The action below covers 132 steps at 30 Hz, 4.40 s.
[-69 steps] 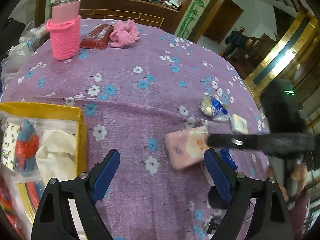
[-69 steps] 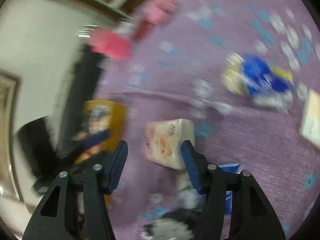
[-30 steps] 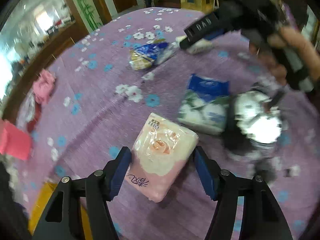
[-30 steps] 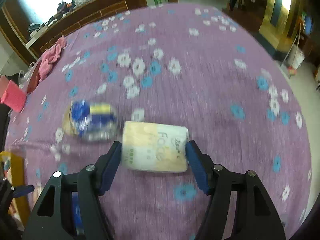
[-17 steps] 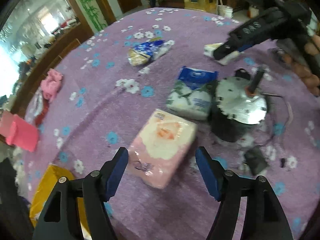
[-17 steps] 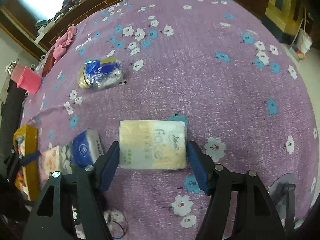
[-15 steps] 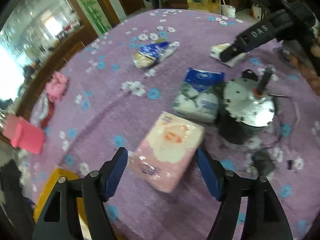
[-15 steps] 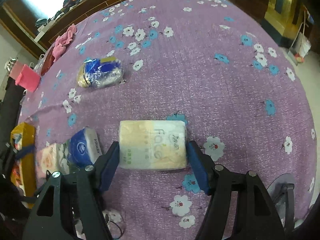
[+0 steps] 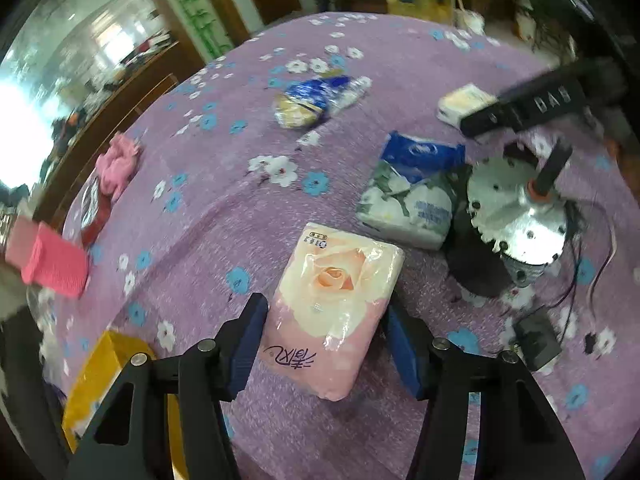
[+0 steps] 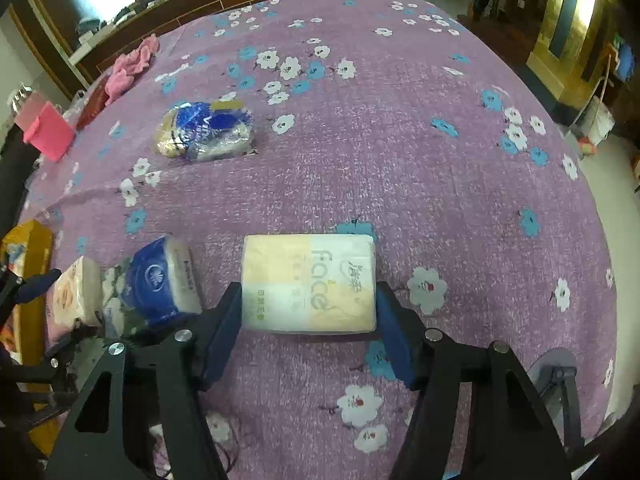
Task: Organize soft objects
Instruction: 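Close the right gripper on the white tissue pack while the left gripper grasps the pink pack, then carry the white and pink tissue packs into the tray and open both grippers, then withdraw both grippers from the tray toward the blue tissue items, then grasp the blue tissue box with the left gripper while the right gripper grasps the blue-wrapped roll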
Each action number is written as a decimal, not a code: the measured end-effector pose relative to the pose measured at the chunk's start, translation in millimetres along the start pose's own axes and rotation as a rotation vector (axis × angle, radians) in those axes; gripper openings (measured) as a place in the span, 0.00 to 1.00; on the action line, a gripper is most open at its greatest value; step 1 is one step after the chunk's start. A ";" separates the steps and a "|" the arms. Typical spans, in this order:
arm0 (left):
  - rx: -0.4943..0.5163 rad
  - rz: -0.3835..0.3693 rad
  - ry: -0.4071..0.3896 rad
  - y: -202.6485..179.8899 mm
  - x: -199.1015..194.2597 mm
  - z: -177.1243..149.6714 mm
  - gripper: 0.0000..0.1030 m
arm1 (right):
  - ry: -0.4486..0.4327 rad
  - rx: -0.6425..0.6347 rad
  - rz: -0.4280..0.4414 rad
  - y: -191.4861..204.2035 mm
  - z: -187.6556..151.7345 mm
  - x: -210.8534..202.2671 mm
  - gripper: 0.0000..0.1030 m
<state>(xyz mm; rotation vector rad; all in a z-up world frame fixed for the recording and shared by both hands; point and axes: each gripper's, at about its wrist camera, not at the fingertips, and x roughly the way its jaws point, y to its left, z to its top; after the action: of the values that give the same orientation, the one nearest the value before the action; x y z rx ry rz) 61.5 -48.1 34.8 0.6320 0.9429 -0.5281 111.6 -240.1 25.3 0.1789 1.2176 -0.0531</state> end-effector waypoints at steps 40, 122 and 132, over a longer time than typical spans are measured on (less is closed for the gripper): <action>-0.881 0.178 -0.115 131.9 -156.2 -294.8 0.58 | -0.070 -0.632 0.341 322.1 -112.0 -47.5 0.62; -0.697 0.097 -0.239 45.9 -156.5 -131.7 0.94 | 0.249 -0.041 0.419 52.7 35.3 28.6 0.65; -0.753 -0.008 -0.221 82.9 -125.6 -104.8 0.94 | 0.120 -0.136 0.667 83.7 71.7 13.1 0.66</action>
<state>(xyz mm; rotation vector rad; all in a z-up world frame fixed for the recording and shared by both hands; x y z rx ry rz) -4.5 100.8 119.0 -0.1084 0.8517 -0.2100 194.2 -168.8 46.1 0.4657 1.2231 0.6263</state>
